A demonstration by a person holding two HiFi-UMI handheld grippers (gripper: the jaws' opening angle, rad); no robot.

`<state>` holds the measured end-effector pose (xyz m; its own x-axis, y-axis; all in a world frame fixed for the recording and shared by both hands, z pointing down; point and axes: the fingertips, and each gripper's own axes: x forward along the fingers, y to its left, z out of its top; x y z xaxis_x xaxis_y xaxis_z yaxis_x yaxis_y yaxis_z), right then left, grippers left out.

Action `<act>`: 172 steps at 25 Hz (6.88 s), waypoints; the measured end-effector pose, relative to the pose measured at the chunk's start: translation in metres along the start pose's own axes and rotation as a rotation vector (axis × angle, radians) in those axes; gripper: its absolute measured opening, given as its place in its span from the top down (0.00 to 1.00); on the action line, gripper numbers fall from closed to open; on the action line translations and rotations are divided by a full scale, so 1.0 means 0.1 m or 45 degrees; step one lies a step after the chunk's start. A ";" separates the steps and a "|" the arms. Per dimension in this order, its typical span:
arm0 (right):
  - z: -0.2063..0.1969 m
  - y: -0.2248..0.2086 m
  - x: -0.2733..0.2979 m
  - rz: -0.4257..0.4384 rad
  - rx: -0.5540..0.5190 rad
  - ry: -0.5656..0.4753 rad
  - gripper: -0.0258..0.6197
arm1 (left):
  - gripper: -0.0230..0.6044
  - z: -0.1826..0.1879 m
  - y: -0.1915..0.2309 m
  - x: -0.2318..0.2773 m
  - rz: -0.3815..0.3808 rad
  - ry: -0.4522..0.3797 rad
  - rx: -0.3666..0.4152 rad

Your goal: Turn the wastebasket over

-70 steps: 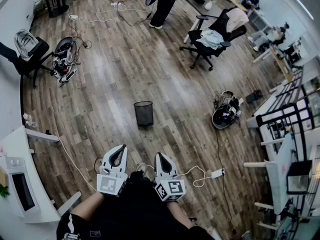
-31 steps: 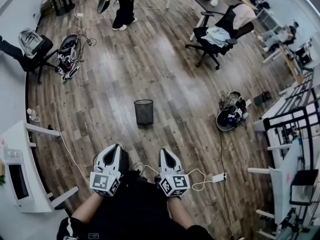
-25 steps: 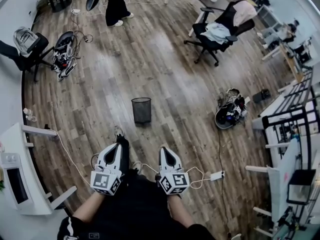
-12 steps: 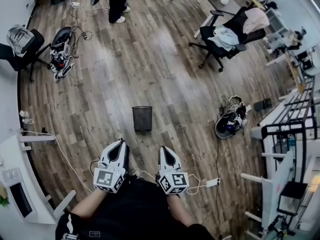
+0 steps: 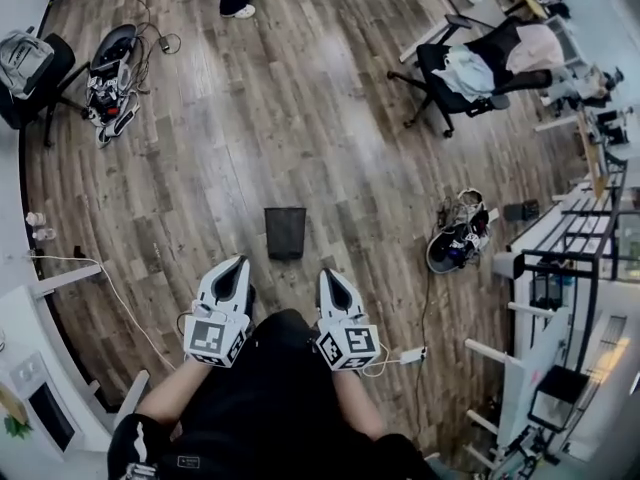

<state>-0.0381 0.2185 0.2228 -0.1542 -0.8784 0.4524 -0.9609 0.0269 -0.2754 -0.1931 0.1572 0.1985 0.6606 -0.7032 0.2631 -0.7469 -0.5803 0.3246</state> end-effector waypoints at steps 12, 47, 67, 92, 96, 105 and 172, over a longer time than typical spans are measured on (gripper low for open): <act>0.07 -0.17 0.71 0.078 -0.035 0.103 0.91 | 0.91 -0.18 0.59 0.34 0.169 0.064 -0.056; -1.30 -2.40 2.80 0.726 -0.592 0.591 0.91 | 0.91 -2.17 0.47 2.80 -0.013 0.690 0.391; -3.17 -2.84 3.68 0.898 -0.846 0.966 0.67 | 0.70 -4.18 0.93 3.36 -0.323 1.105 0.391; -4.92 -3.26 4.12 0.911 -0.917 1.219 0.67 | 0.69 -6.08 1.47 3.72 -0.474 1.375 0.584; -5.13 -3.29 4.18 0.884 -0.902 1.248 0.67 | 0.71 -6.31 1.51 3.76 -0.521 1.380 0.677; -5.56 -3.36 4.31 0.895 -0.956 1.318 0.67 | 0.72 -6.71 1.61 3.83 -0.586 1.408 0.680; -6.29 -3.18 4.16 1.391 -1.159 1.513 0.85 | 0.85 -7.69 1.51 3.47 -1.144 1.728 0.795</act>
<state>0.0590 0.1446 1.0326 -0.3884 0.4487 0.8049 -0.0853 0.8522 -0.5162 -0.0183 0.1412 1.0380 0.1952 0.5243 0.8289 0.1579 -0.8509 0.5011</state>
